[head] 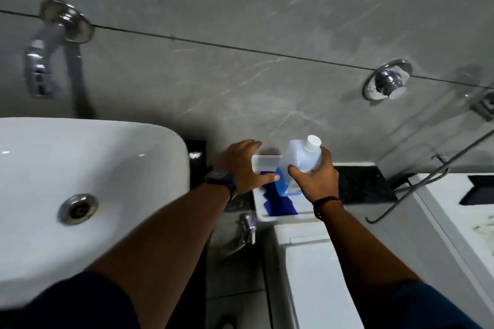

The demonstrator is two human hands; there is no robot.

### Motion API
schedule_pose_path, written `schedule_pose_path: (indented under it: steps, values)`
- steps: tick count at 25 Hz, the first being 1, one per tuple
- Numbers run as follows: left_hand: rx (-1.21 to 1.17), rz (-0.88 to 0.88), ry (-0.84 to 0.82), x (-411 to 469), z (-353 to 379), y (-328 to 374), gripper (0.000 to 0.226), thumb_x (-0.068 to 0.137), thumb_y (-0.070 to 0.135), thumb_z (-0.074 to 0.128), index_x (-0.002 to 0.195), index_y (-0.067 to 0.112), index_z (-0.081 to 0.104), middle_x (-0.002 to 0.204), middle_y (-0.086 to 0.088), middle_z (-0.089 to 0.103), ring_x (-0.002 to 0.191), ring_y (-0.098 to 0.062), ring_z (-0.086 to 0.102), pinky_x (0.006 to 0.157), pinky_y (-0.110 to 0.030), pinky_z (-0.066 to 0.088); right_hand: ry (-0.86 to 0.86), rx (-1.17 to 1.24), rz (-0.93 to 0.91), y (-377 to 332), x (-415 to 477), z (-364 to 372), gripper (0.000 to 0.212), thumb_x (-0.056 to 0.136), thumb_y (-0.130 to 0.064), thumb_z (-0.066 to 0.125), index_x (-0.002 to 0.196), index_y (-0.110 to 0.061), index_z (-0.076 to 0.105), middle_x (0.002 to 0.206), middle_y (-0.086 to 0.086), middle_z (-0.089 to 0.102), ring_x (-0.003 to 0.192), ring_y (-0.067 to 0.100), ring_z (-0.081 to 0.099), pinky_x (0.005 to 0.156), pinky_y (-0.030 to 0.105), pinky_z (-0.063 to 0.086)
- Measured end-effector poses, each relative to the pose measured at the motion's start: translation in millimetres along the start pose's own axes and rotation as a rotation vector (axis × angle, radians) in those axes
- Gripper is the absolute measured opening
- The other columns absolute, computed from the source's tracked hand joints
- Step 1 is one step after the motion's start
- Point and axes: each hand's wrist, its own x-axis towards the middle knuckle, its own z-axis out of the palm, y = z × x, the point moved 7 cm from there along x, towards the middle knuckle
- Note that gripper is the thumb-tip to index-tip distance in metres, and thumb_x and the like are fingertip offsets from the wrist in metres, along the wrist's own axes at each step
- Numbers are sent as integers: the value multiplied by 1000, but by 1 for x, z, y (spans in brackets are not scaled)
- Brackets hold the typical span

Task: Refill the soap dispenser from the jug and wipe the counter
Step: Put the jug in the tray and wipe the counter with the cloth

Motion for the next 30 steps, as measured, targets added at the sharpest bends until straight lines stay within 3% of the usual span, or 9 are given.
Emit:
schedule_pose_path:
  steps: [4,8,12,16,18,21,24,27,30]
  values:
    - [21,-153,-109,53,104,-39,93,61,72,61,136,25,34,145,2,38,131,-20,36,106,-35,32,-17,-20,14,89,76,22,78,58,-42,78,124,-26,42,107,1,61,88,20,57,75,28,46]
    - [210,-103,-109,77,172,-69,88,63,72,56,133,21,37,144,-2,36,131,-23,32,107,-38,30,-40,-53,56,171,128,48,76,65,-30,83,127,-23,41,110,1,58,95,23,57,79,29,45]
    - [329,-169,-137,84,207,-104,108,61,83,42,144,20,16,156,-3,10,141,-25,9,115,-45,12,-41,-71,50,222,149,63,78,67,-24,84,131,-20,39,119,8,58,103,25,56,84,30,44]
    - [342,-150,-210,79,234,-122,110,66,82,36,146,13,6,157,-7,-3,142,-22,-10,113,-37,-5,-9,21,66,239,155,67,85,66,-21,86,135,-19,37,123,0,51,110,18,51,94,37,47]
    - [341,-126,-189,78,235,-123,104,71,78,37,146,12,6,157,-7,-5,142,-20,-12,112,-36,-5,84,-76,1,234,144,60,92,62,-33,88,135,-10,37,129,10,49,118,25,48,100,39,42]
    - [354,-113,-140,79,229,-123,94,78,72,33,146,13,9,157,-6,-4,143,-21,-4,112,-35,-2,260,-395,-203,215,101,62,83,66,-59,75,120,-3,46,112,20,54,105,34,51,90,41,41]
    - [342,-103,-156,80,228,-124,84,83,65,36,145,12,14,157,-7,1,143,-22,-1,112,-34,0,-116,-513,-305,208,74,116,74,71,-67,64,120,-15,47,111,12,57,98,27,53,80,33,42]
    - [308,-96,-141,81,224,-121,73,85,58,43,142,13,27,156,-9,12,142,-26,8,114,-41,14,-573,-699,-260,226,62,173,76,71,-63,63,134,-30,36,131,7,47,109,28,49,86,37,45]
    - [309,-73,-127,80,217,-116,68,86,56,45,138,14,35,153,-9,21,139,-28,18,111,-42,23,-615,-635,-157,231,59,187,58,84,-39,61,137,-31,39,137,11,40,117,34,43,94,42,45]
